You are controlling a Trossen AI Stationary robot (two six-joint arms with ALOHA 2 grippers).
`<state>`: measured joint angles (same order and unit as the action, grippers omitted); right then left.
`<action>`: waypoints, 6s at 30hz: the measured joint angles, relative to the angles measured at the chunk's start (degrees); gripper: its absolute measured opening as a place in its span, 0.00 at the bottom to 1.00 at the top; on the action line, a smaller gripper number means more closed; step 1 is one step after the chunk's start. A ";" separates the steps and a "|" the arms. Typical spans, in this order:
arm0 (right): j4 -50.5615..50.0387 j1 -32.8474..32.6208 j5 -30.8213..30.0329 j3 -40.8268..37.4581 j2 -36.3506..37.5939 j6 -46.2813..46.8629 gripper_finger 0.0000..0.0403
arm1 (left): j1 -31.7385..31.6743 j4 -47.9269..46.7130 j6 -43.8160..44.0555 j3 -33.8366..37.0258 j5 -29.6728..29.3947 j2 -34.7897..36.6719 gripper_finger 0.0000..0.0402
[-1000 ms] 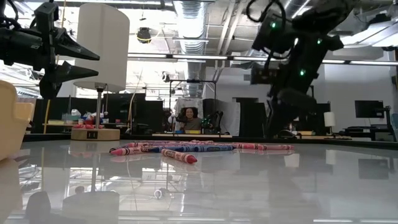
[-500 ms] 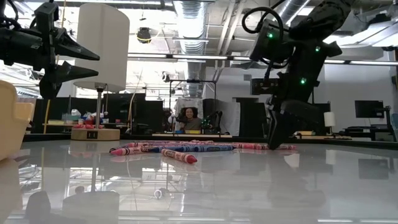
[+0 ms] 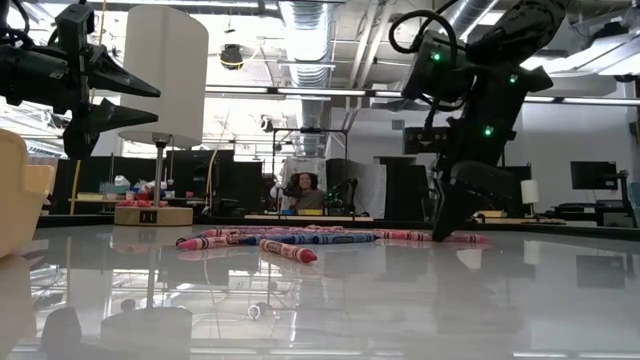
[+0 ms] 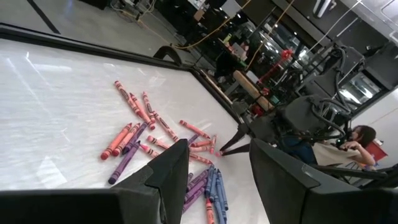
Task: Sort crayons
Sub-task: Put the pink crayon into the yellow bin, then adjust the blue bin
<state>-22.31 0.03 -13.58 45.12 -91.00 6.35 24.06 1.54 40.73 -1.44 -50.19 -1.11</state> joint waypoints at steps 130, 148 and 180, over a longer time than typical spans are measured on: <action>51.43 -16.06 40.65 88.19 -63.17 -9.45 0.04 | 0.01 0.52 3.91 0.01 6.25 0.01 0.40; 46.21 -15.41 37.75 88.21 -63.00 -7.85 0.30 | 0.01 0.50 4.00 0.01 6.28 0.01 0.40; -32.33 -8.71 15.93 82.72 -43.32 -25.29 0.30 | 0.01 0.53 -2.13 -0.01 11.07 -0.02 0.40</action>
<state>-54.64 -8.68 2.35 127.85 -134.32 -18.94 24.07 2.07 38.60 -1.45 -39.12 -1.13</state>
